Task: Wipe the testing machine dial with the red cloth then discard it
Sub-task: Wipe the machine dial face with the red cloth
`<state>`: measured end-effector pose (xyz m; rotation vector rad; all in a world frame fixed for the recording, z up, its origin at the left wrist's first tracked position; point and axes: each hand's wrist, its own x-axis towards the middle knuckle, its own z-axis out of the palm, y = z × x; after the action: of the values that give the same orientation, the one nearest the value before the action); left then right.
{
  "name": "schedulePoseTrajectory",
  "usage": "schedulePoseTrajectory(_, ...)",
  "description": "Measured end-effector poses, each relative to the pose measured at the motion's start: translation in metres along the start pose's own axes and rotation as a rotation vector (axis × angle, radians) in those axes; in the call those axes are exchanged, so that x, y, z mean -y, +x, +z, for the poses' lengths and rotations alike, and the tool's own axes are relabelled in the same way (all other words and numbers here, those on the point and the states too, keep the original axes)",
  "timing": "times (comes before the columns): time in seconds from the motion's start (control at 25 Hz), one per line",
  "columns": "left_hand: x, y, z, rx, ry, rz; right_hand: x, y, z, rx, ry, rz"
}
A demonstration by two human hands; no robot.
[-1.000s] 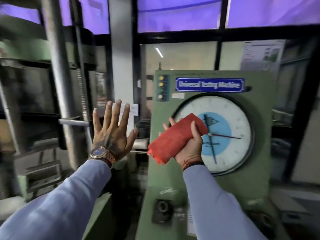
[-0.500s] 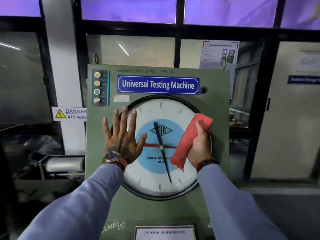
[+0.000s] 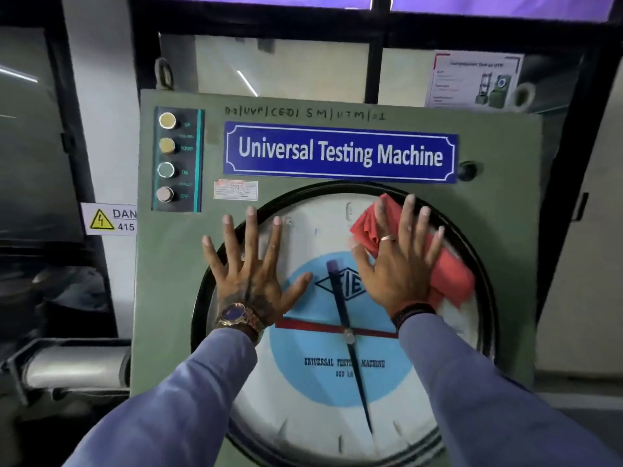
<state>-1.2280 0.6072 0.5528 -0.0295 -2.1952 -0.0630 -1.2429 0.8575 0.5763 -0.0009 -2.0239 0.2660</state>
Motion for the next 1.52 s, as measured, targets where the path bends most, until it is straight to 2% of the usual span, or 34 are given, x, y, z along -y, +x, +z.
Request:
schedulePoseTrajectory(0.16,0.007,0.000,0.018,-0.090,-0.019,-0.026,0.017,0.008,0.022,-0.072,-0.041,-0.110)
schedulePoseTrajectory(0.36,0.011,-0.002,0.023,-0.113,-0.026,-0.025,0.080,0.006,0.025,-0.027,0.034,-0.548)
schedulePoseTrajectory(0.44,0.010,-0.003,0.024,-0.124,-0.025,-0.038,0.076,0.013,0.024,-0.018,0.033,-0.663)
schedulePoseTrajectory(0.52,0.005,-0.003,0.022,-0.120,-0.030,-0.047,0.037,0.028,0.018,-0.041,-0.005,-0.610)
schedulePoseTrajectory(0.68,-0.001,-0.004,0.012,-0.054,-0.012,-0.092,-0.053,0.012,0.010,-0.074,-0.039,-0.245)
schedulePoseTrajectory(0.84,-0.004,-0.004,0.012,-0.054,-0.016,-0.102,-0.073,-0.021,0.012,-0.072,-0.028,-0.021)
schedulePoseTrajectory(0.92,0.001,-0.007,0.014,-0.070,-0.023,-0.076,-0.055,-0.007,0.010,-0.073,-0.010,-0.073)
schedulePoseTrajectory(1.16,0.037,-0.019,0.019,-0.103,-0.040,-0.056,0.076,0.016,0.026,-0.034,0.023,-0.583)
schedulePoseTrajectory(1.28,0.037,-0.021,0.020,-0.095,-0.034,-0.058,0.084,0.008,0.030,-0.015,0.038,-0.707)
schedulePoseTrajectory(1.36,0.031,-0.016,0.019,-0.094,-0.027,-0.040,0.062,0.019,0.026,-0.043,0.005,-0.699)
schedulePoseTrajectory(1.52,-0.007,0.006,0.019,-0.110,-0.007,0.043,0.000,0.019,0.018,-0.064,-0.044,-0.391)
